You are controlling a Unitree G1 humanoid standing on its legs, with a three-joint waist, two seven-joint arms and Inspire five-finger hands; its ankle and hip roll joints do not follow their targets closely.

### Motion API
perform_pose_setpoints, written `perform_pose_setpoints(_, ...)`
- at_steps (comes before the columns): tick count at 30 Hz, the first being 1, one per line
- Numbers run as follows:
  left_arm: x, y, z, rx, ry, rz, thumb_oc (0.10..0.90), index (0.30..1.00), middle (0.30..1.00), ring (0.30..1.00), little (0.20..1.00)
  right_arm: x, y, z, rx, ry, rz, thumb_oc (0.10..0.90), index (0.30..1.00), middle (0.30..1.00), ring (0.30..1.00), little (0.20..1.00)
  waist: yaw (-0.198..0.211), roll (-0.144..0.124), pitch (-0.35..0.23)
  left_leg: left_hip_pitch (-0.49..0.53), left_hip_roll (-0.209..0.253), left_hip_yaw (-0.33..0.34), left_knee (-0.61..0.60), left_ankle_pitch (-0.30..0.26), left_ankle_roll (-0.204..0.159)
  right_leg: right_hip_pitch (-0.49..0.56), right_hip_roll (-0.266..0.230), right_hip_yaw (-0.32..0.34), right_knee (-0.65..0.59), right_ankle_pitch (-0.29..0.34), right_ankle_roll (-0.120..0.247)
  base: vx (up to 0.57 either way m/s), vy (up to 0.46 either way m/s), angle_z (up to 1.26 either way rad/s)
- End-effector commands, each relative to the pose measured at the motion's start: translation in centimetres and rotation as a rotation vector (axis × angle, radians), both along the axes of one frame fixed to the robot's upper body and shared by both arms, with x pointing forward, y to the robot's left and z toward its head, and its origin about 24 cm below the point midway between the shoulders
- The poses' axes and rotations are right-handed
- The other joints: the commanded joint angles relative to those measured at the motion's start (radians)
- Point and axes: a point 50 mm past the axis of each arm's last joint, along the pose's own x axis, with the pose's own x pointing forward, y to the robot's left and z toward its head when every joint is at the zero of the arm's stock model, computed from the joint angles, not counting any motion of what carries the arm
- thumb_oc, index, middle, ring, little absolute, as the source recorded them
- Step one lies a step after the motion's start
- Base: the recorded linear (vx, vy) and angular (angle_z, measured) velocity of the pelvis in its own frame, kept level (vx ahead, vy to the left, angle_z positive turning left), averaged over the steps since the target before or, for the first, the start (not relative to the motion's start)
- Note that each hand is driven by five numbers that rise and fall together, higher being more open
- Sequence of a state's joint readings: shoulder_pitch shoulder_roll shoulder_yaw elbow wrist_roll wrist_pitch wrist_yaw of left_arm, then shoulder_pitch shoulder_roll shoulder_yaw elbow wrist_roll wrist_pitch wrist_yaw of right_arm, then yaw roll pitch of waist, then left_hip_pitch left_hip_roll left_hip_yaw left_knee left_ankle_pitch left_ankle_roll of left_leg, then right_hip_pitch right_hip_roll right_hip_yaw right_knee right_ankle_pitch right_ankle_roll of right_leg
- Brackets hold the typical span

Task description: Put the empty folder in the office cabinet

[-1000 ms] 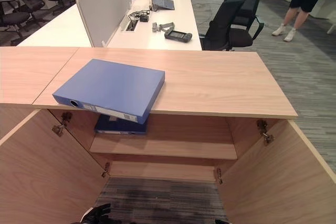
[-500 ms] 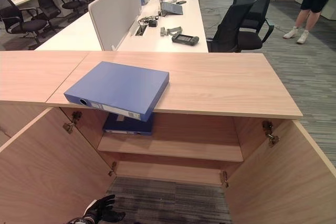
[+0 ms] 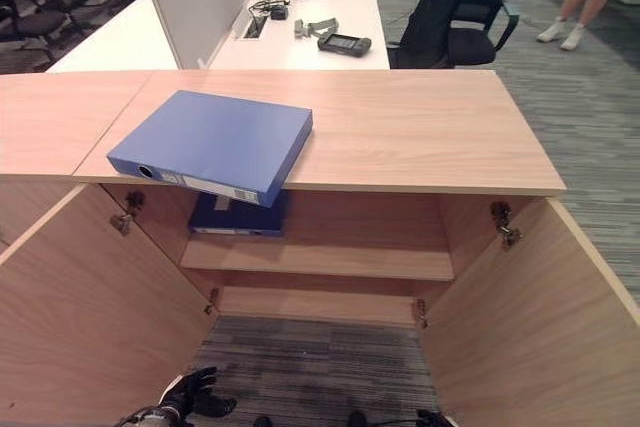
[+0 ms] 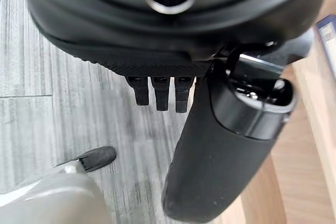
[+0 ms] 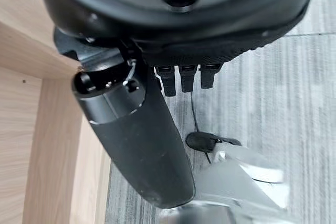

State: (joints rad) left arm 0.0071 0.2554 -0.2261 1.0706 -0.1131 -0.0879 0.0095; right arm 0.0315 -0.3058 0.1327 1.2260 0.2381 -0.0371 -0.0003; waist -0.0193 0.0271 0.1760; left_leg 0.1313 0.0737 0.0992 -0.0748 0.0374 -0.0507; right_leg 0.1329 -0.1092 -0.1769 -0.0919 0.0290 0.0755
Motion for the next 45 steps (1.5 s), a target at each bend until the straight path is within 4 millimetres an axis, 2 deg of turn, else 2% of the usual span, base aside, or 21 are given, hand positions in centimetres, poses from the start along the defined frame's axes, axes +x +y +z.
perform_pose_setpoints(1,2.8,0.6,1.4,0.021,-0.128,-0.007,0.800,0.900,0.900,0.900,0.900,1.7,-0.7,0.6,-0.031,-0.048,0.017,0.800,0.900,0.900,0.900,0.900,0.034,-0.003,-0.034,0.022,0.006,-0.006,0.053,-0.103,-0.038,0.000,0.002,0.000,0.052,-0.070,0.043,0.01,0.057,-0.18)
perform_pose_setpoints(3,3.5,0.9,2.1,0.029,-0.181,0.006,0.800,0.900,0.900,0.900,0.900,1.4,-0.4,0.4,-0.022,-0.045,0.014,0.800,0.900,0.900,0.900,0.900,0.039,-0.003,-0.045,0.047,0.000,-0.003,0.006,-0.089,-0.035,0.005,0.004,-0.009,0.048,-0.070,0.051,0.01,0.040,-0.03)
perform_pose_setpoints(7,4.7,1.3,3.4,0.056,-0.263,-0.012,0.800,0.900,0.900,0.900,0.900,1.2,-0.1,0.3,-0.019,-0.038,0.018,0.800,0.900,0.900,0.900,0.900,0.045,-0.007,-0.050,0.051,-0.002,-0.006,-0.004,-0.082,-0.034,0.014,0.005,-0.018,0.044,-0.073,0.054,0.00,0.000,0.00)
perform_pose_setpoints(10,6.3,2.1,5.9,0.126,-0.409,-0.040,0.800,0.900,0.900,0.900,0.900,1.2,-0.2,0.3,-0.025,-0.047,0.005,0.800,0.900,0.900,0.900,0.900,0.062,-0.015,-0.050,0.051,-0.003,-0.018,-0.005,-0.078,-0.032,0.029,0.004,-0.028,0.035,-0.074,0.055,-0.01,0.002,0.08)
perform_pose_setpoints(12,6.5,2.3,6.6,0.158,-0.447,-0.042,0.800,0.900,0.900,0.900,0.900,1.2,-0.1,0.3,-0.027,-0.052,0.004,0.800,0.900,0.900,0.900,0.900,0.066,-0.018,-0.049,0.052,-0.004,-0.022,-0.005,-0.078,-0.032,0.033,0.003,-0.031,0.033,-0.074,0.055,-0.03,-0.014,0.06)
perform_pose_setpoints(13,7.1,3.2,8.8,0.293,-0.562,-0.061,0.800,0.900,0.900,0.900,0.900,1.4,0.1,0.4,-0.041,-0.070,-0.008,0.800,0.900,0.900,0.900,0.900,0.079,-0.026,-0.047,0.040,-0.005,-0.028,-0.007,-0.063,-0.031,0.025,0.002,-0.036,0.036,-0.065,0.056,0.00,0.000,0.00)
perform_pose_setpoints(14,7.0,3.2,8.8,0.295,-0.560,-0.061,0.800,0.900,0.900,0.900,0.900,1.4,0.1,0.3,-0.041,-0.068,-0.007,0.800,0.900,0.900,0.900,0.900,0.078,-0.026,-0.050,0.047,-0.003,-0.029,-0.007,-0.075,-0.032,0.032,0.003,-0.036,0.032,-0.074,0.058,-0.06,-0.036,0.04)
perform_pose_setpoints(16,7.1,4.0,10.7,0.480,-0.661,-0.088,0.800,0.900,0.900,0.900,0.900,1.4,0.5,0.3,-0.056,-0.086,-0.007,0.800,0.900,0.900,0.900,0.900,0.090,-0.036,-0.053,0.043,-0.005,-0.036,-0.010,-0.075,-0.033,0.033,0.004,-0.039,0.030,-0.074,0.060,0.01,-0.038,0.05)
perform_pose_setpoints(19,6.8,4.5,12.0,0.635,-0.746,-0.090,0.800,0.900,0.900,0.900,0.900,1.0,0.5,0.2,-0.072,-0.085,0.001,0.800,0.900,0.900,0.900,0.900,0.102,-0.043,-0.057,0.043,-0.006,-0.038,-0.011,-0.076,-0.033,0.043,0.004,-0.040,0.025,-0.076,0.062,0.01,-0.028,0.10)
perform_pose_setpoints(23,6.3,4.3,13.6,0.726,-0.838,-0.094,0.800,0.900,0.900,0.900,0.900,0.5,1.0,0.0,-0.069,-0.066,0.013,0.800,0.900,0.900,0.900,0.900,0.114,-0.047,-0.061,0.050,-0.002,-0.042,-0.008,-0.080,-0.033,0.058,0.005,-0.042,0.018,-0.079,0.061,0.03,-0.015,0.02)
perform_pose_setpoints(26,6.9,4.3,15.6,0.776,-0.937,-0.113,0.800,0.900,0.900,0.900,0.900,0.5,1.3,-0.1,-0.057,-0.061,0.025,0.800,0.900,0.900,0.900,0.900,0.123,-0.046,-0.060,0.048,-0.001,-0.045,-0.003,-0.070,-0.032,0.059,0.004,-0.047,0.021,-0.072,0.058,0.02,-0.013,0.02)
perform_pose_setpoints(27,7.6,4.2,17.8,0.820,-1.028,-0.161,0.800,0.900,0.900,0.900,0.900,0.7,1.5,-0.1,-0.048,-0.066,0.033,0.800,0.900,0.900,0.900,0.900,0.126,-0.044,-0.060,0.049,-0.001,-0.049,-0.001,-0.071,-0.033,0.062,0.005,-0.048,0.020,-0.073,0.058,0.02,-0.019,0.06)
perform_pose_setpoints(28,7.6,4.2,17.9,0.821,-1.026,-0.161,0.800,0.900,0.900,0.900,0.900,0.7,1.5,-0.1,-0.047,-0.065,0.033,0.800,0.900,0.900,0.900,0.900,0.126,-0.045,-0.062,0.055,0.000,-0.051,-0.004,-0.081,-0.034,0.069,0.006,-0.047,0.017,-0.082,0.059,0.02,-0.027,0.06)
perform_pose_setpoints(29,8.3,4.3,20.2,0.903,-1.108,-0.250,0.800,0.900,0.900,0.900,0.900,0.9,1.6,-0.1,-0.038,-0.070,0.041,0.800,0.900,0.900,0.900,0.900,0.128,-0.041,-0.057,0.050,0.000,-0.051,0.001,-0.071,-0.035,0.064,0.005,-0.048,0.021,-0.073,0.058,0.02,-0.020,0.04)
perform_pose_setpoints(30,8.5,4.2,21.3,0.938,-1.150,-0.281,0.800,0.900,0.900,0.900,0.900,1.0,1.6,-0.1,-0.034,-0.074,0.048,0.800,0.900,0.900,0.900,0.900,0.128,-0.040,-0.058,0.049,0.001,-0.052,0.001,-0.070,-0.035,0.063,0.005,-0.049,0.021,-0.072,0.058,0.02,-0.020,0.05)
perform_pose_setpoints(31,8.5,4.2,21.4,0.939,-1.149,-0.282,0.800,0.900,0.900,0.900,0.900,1.0,1.7,-0.1,-0.033,-0.073,0.048,0.800,0.900,0.900,0.900,0.900,0.128,-0.041,-0.060,0.056,0.002,-0.053,-0.001,-0.081,-0.037,0.070,0.006,-0.048,0.018,-0.082,0.059,0.07,-0.028,0.08)
perform_pose_setpoints(32,9.3,4.1,23.8,1.014,-1.247,-0.328,0.800,0.900,0.900,0.900,0.900,1.2,1.8,0.0,-0.028,-0.082,0.068,0.800,0.900,0.900,0.900,0.900,0.126,-0.035,-0.062,0.059,0.002,-0.054,-0.001,-0.083,-0.039,0.070,0.008,-0.048,0.018,-0.082,0.059,0.03,-0.027,0.08)
perform_pose_setpoints(34,9.7,3.9,24.7,1.043,-1.284,-0.353,0.800,0.900,0.900,0.900,0.900,1.4,1.8,0.0,-0.026,-0.085,0.077,0.800,0.900,0.900,0.900,0.900,0.126,-0.036,-0.058,0.054,0.002,-0.052,0.003,-0.073,-0.039,0.064,0.007,-0.050,0.022,-0.073,0.058,-0.01,-0.012,0.03)
perform_pose_setpoints(35,10.3,3.7,26.5,1.098,-1.354,-0.378,0.800,0.900,0.900,0.900,0.900,1.7,1.9,0.1,-0.025,-0.092,0.102,0.800,0.900,0.900,0.900,0.900,0.124,-0.032,-0.057,0.053,0.004,-0.051,0.006,-0.072,-0.041,0.063,0.008,-0.050,0.026,-0.074,0.059,0.00,0.000,0.00)
perform_pose_setpoints(41,11.6,2.9,29.6,1.151,-1.476,-0.447,0.800,0.900,0.900,0.900,0.900,1.6,1.8,0.1,-0.026,-0.085,0.131,0.800,0.900,0.900,0.900,0.900,0.105,-0.016,-0.061,0.060,0.005,-0.047,0.007,-0.072,-0.044,0.066,0.011,-0.048,0.031,-0.080,0.059,0.01,-0.002,-0.01)
perform_pose_setpoints(45,12.3,2.3,30.9,1.166,-1.516,-0.497,0.800,0.900,0.900,0.900,0.900,1.3,1.4,0.1,-0.030,-0.074,0.129,0.800,0.900,0.900,0.900,0.900,0.090,-0.005,-0.064,0.063,0.004,-0.047,0.004,-0.071,-0.046,0.067,0.011,-0.046,0.027,-0.081,0.058,0.03,0.002,0.00)
